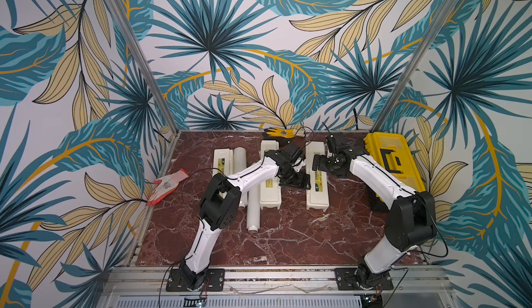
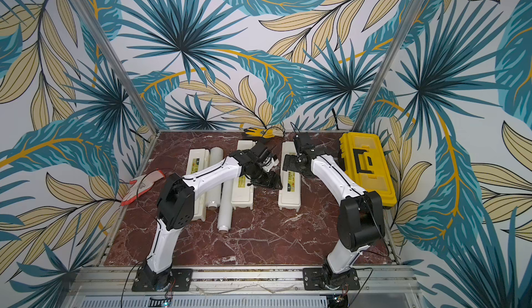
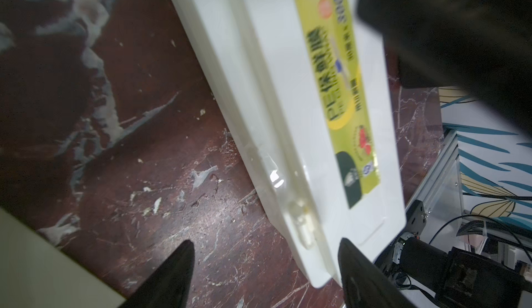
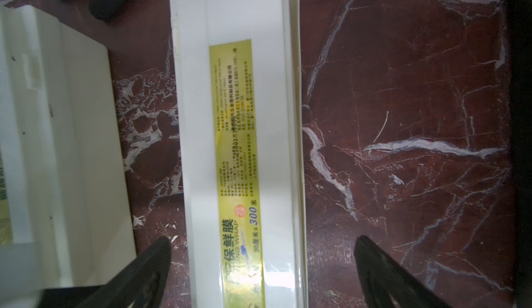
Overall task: Put plastic wrap rolls into dispensers
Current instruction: Close the lid on the plastic wrap cutting box.
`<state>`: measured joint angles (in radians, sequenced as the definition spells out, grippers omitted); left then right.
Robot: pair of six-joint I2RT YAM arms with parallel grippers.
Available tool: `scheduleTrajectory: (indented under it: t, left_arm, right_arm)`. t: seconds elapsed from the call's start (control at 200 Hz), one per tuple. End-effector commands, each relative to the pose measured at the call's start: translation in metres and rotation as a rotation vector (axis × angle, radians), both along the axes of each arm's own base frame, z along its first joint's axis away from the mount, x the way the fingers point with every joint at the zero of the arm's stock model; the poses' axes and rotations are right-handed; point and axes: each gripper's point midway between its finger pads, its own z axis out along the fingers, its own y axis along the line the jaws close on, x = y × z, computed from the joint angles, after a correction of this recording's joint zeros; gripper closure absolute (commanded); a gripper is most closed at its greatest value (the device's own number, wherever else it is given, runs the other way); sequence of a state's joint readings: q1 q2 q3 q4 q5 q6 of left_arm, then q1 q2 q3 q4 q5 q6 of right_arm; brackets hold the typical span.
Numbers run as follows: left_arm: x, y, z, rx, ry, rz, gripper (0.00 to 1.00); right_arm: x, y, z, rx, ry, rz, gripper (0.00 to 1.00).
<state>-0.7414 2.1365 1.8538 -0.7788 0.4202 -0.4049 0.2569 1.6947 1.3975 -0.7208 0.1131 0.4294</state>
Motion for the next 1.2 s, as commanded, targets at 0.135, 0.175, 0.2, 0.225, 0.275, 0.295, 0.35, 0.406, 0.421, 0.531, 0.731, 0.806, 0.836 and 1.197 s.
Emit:
scheduleTrajectory:
  t: [0.135,0.175,0.2,0.225,0.275,0.295,0.35,0.406,0.421,0.531,0.731,0.806,0.836,1.197]
  left_arm:
    - [0.008,0.004,0.043,-0.056,-0.117,-0.02,0.21]
    - [0.008,0.006,0.039,-0.05,-0.11,-0.015,0.21]
    - [0.008,0.008,0.036,-0.044,-0.104,-0.012,0.21]
    - [0.008,0.01,0.035,-0.04,-0.103,-0.007,0.21]
    - [0.01,0.014,0.036,-0.033,-0.115,0.006,0.22]
    - [0.011,0.016,0.037,-0.033,-0.12,0.012,0.22]
    - [0.013,0.021,0.04,-0.041,-0.128,0.028,0.22]
    - [0.016,0.026,0.04,-0.04,-0.124,0.047,0.22]
    - [0.017,0.028,0.039,-0.039,-0.119,0.054,0.21]
    - [0.021,0.033,0.032,-0.038,-0.086,0.082,0.21]
    - [0.022,0.038,0.04,-0.04,-0.111,0.098,0.18]
    - [0.023,0.043,0.04,-0.028,-0.118,0.115,0.16]
    - [0.023,0.047,0.04,-0.018,-0.122,0.128,0.15]
    - [0.03,0.074,0.05,-0.021,-0.192,0.228,0.09]
  right_arm:
    - [0.006,0.001,-0.016,-0.064,0.043,-0.047,0.01]
    - [0.007,0.002,-0.016,-0.068,0.04,-0.045,0.01]
    - [0.007,0.003,-0.016,-0.074,0.038,-0.045,0.01]
    - [0.008,0.004,-0.014,-0.076,0.033,-0.042,0.01]
    - [0.009,0.006,-0.012,-0.08,0.024,-0.035,0.01]
    - [0.009,0.006,-0.012,-0.085,0.022,-0.037,0.01]
    - [0.01,0.011,-0.008,-0.095,0.001,-0.022,0.01]
    - [0.011,0.013,-0.006,-0.113,-0.01,-0.019,0.01]
    - [0.011,0.013,-0.006,-0.113,-0.008,-0.017,0.01]
    - [0.015,0.02,-0.01,-0.099,-0.003,0.001,0.01]
    - [0.023,0.027,-0.013,-0.16,0.004,0.018,0.01]
    - [0.025,0.028,-0.016,-0.188,0.01,0.02,0.01]
    - [0.025,0.028,-0.017,-0.196,0.013,0.018,0.01]
    - [0.032,0.03,-0.026,-0.259,0.041,0.019,0.01]
